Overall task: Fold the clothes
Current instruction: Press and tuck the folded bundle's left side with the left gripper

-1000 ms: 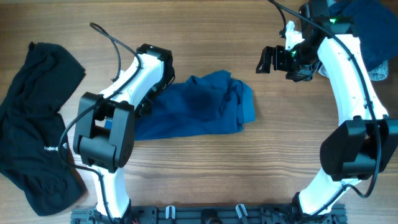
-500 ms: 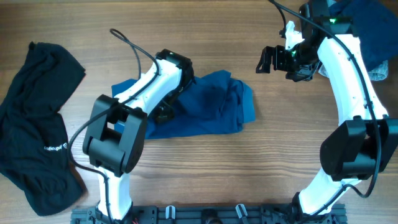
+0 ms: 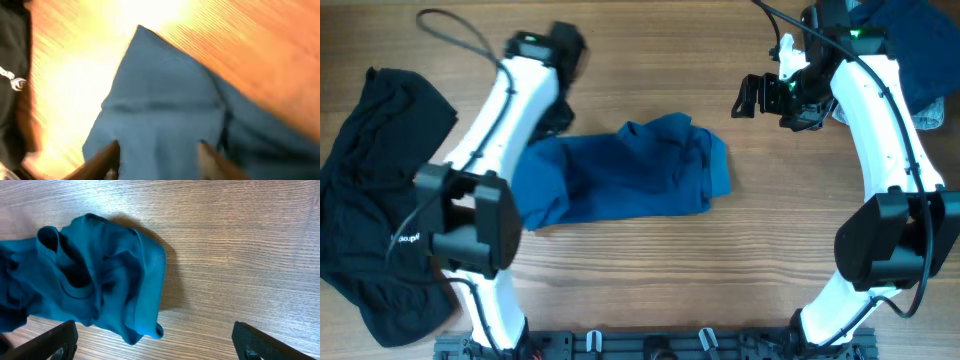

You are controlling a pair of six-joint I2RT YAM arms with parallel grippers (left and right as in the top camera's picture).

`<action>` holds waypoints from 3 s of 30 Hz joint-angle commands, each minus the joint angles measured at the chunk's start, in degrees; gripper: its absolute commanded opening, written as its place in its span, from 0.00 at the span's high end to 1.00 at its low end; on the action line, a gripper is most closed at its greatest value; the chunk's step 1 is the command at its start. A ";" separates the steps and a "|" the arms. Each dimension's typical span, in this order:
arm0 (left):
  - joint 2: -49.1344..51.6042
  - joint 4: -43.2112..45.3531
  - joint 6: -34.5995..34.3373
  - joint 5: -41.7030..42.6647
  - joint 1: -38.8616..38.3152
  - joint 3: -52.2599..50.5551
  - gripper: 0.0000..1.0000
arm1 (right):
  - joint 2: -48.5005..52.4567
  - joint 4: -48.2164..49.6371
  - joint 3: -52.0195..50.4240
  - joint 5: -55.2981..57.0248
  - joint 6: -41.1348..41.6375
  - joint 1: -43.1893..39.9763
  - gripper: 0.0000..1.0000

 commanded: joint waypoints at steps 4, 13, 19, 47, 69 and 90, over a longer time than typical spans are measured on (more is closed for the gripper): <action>3.02 -0.39 0.68 7.93 7.28 -0.98 0.93 | -0.46 -0.07 0.90 -0.11 0.20 0.24 0.00; 6.05 3.91 0.68 17.44 1.07 -5.79 0.95 | -0.46 -0.11 0.90 -0.11 0.22 0.24 0.00; 6.05 10.40 0.63 23.50 -7.39 -14.97 0.96 | -0.46 -0.33 0.90 -0.09 0.15 0.24 0.00; 3.19 16.09 3.50 22.23 -0.81 -13.20 0.93 | -0.46 0.79 0.90 -0.13 1.70 0.24 0.00; -8.68 8.79 3.43 26.40 -2.51 -22.60 0.90 | -0.46 0.33 0.90 -0.11 2.16 0.24 0.00; -25.83 18.05 6.49 26.62 -2.51 -32.48 0.04 | -0.46 -6.71 -0.74 2.47 1.46 -1.81 0.01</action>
